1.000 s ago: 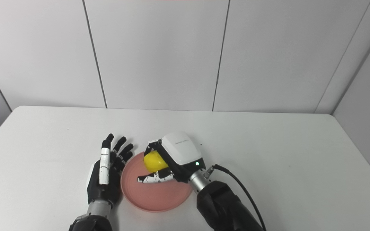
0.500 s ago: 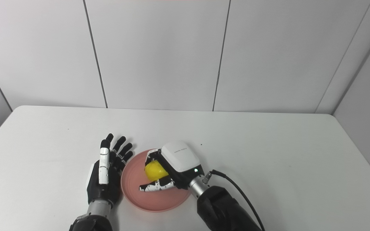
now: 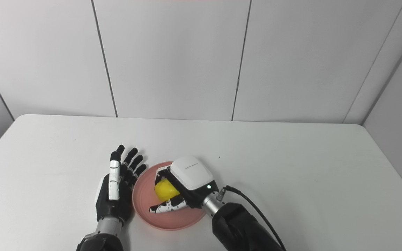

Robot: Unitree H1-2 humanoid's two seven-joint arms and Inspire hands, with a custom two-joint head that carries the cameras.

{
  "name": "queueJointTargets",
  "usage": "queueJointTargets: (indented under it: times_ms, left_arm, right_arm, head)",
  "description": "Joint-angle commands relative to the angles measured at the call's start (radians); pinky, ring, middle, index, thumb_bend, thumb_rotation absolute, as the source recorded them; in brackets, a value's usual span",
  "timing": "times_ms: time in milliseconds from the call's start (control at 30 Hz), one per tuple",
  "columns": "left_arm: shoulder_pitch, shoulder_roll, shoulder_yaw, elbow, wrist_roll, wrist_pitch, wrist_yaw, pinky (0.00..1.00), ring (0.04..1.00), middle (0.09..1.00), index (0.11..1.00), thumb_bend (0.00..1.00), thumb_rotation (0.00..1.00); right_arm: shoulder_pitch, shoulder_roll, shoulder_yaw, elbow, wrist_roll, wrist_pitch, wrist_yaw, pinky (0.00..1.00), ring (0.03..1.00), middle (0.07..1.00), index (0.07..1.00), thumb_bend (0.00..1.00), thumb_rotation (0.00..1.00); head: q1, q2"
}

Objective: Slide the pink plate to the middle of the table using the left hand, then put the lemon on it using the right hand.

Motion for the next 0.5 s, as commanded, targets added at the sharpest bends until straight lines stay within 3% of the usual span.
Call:
queueJointTargets:
  times_ms: [0, 133, 467]
  left_arm:
    - [0.004, -0.067, 0.000, 0.006, -0.005, 0.014, 0.012, 0.86, 0.884, 0.920, 0.983, 0.73, 0.82]
    - [0.005, -0.068, 0.001, 0.004, -0.008, 0.018, 0.016, 0.83, 0.858, 0.914, 0.975, 0.73, 0.82]
    - [0.004, -0.063, -0.002, 0.003, -0.003, 0.018, 0.013, 0.81, 0.851, 0.906, 0.977, 0.72, 0.83]
  right_arm:
    - [-0.041, 0.000, -0.008, -0.046, -0.018, 0.005, -0.016, 0.19, 0.273, 0.377, 0.499, 0.57, 0.56]
    - [-0.039, 0.002, -0.013, -0.050, -0.048, 0.016, -0.021, 0.25, 0.351, 0.479, 0.582, 0.65, 0.69]
    - [-0.033, 0.007, -0.032, -0.052, -0.074, 0.039, -0.016, 0.40, 0.511, 0.578, 0.630, 0.75, 0.83]
  head:
    - [0.001, 0.000]
    - [0.002, 0.000]
    - [0.002, 0.003]
